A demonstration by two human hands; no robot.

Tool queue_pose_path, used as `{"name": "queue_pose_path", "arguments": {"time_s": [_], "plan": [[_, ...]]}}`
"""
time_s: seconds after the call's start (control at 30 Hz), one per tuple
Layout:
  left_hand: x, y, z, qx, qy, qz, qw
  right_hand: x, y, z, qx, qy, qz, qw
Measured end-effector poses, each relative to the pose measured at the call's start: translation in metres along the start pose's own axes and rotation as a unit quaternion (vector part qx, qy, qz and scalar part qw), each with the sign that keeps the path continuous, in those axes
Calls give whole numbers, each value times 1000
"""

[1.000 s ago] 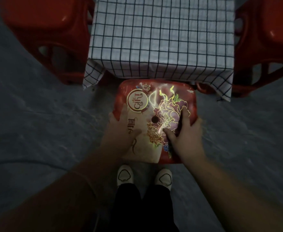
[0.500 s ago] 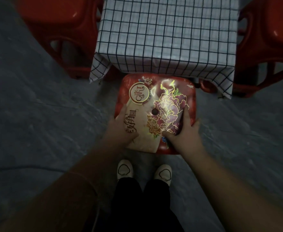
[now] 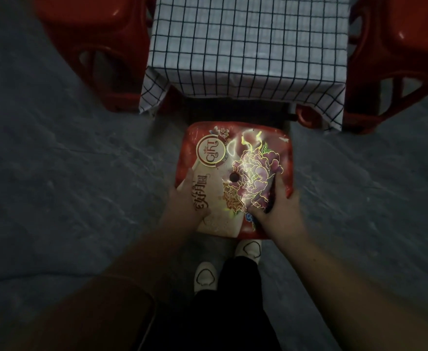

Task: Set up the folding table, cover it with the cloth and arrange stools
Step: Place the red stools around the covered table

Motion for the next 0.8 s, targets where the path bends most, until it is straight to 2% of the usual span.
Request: {"name": "queue_pose_path", "arguments": {"time_s": [0.23,0.53,0.8], "plan": [[-33,4,50,-16,28,1,999,18,-10,61,-15,-29,-11,999],[-79,-17,121,-26,62,2,998,52,-12,122,-44,-14,7,999],[-92,-23,130,-24,33,-40,998,63,-22,141,-38,-6,15,999]]}}
Point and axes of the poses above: each hand's wrist, its own z-axis away from the middle knuckle, its own y-axis out of the back of the hand, x = y × z, the point moved 5 cm from there along -z, towards the middle knuckle, and after that the axes turned 15 degrees about x, right-handed, at the moved point
